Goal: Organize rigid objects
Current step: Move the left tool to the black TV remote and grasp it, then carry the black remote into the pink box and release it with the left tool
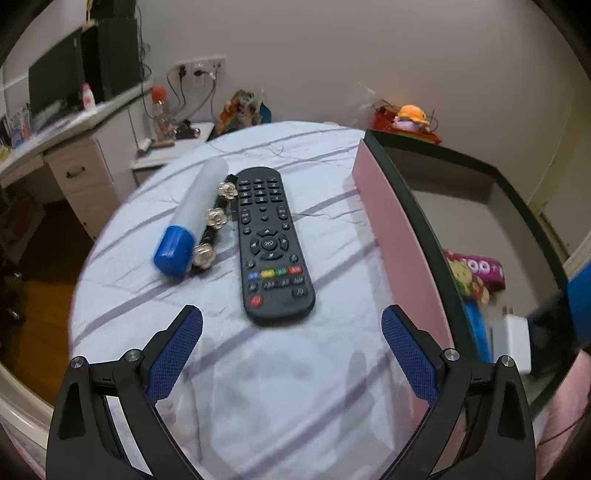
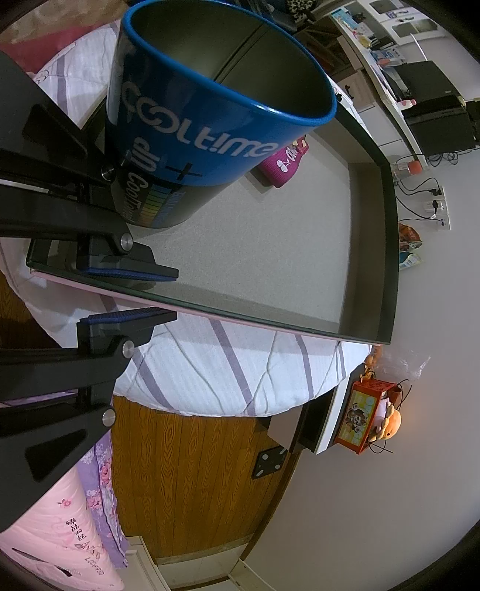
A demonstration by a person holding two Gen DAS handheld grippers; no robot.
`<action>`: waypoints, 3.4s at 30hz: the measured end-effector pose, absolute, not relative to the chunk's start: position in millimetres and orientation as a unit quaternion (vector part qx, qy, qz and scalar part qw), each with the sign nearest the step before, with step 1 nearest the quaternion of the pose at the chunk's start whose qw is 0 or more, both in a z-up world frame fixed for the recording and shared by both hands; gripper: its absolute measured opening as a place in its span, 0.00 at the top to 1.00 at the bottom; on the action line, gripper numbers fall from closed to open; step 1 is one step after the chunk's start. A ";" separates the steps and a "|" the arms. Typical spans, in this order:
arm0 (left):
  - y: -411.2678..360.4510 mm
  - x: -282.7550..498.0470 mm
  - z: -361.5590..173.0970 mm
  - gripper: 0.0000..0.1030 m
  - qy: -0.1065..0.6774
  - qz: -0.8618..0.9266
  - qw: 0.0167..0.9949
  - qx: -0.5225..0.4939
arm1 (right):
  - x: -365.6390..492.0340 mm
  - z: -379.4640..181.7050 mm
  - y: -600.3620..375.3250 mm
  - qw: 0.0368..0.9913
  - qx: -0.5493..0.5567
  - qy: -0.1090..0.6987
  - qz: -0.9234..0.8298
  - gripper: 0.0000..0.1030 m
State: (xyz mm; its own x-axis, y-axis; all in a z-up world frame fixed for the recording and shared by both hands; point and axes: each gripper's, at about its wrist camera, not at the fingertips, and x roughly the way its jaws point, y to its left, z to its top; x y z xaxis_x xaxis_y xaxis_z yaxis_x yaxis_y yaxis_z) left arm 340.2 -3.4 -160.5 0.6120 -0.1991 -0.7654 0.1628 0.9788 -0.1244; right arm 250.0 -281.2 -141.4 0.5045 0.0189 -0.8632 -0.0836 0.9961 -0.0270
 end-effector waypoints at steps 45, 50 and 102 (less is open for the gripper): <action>-10.2 337.2 -171.4 0.26 0.468 -0.110 0.876 0.027 | 248.4 -139.1 -276.8 0.864 -0.036 0.501 0.028 0.85; -14.2 339.4 -169.9 0.57 0.449 -0.097 0.888 0.038 | 248.7 -139.2 -277.7 0.864 -0.036 0.501 0.028 0.85; -142.4 317.7 -122.4 0.59 0.424 -0.238 0.871 0.076 | 250.9 -138.6 -276.0 0.862 -0.040 0.504 0.028 0.85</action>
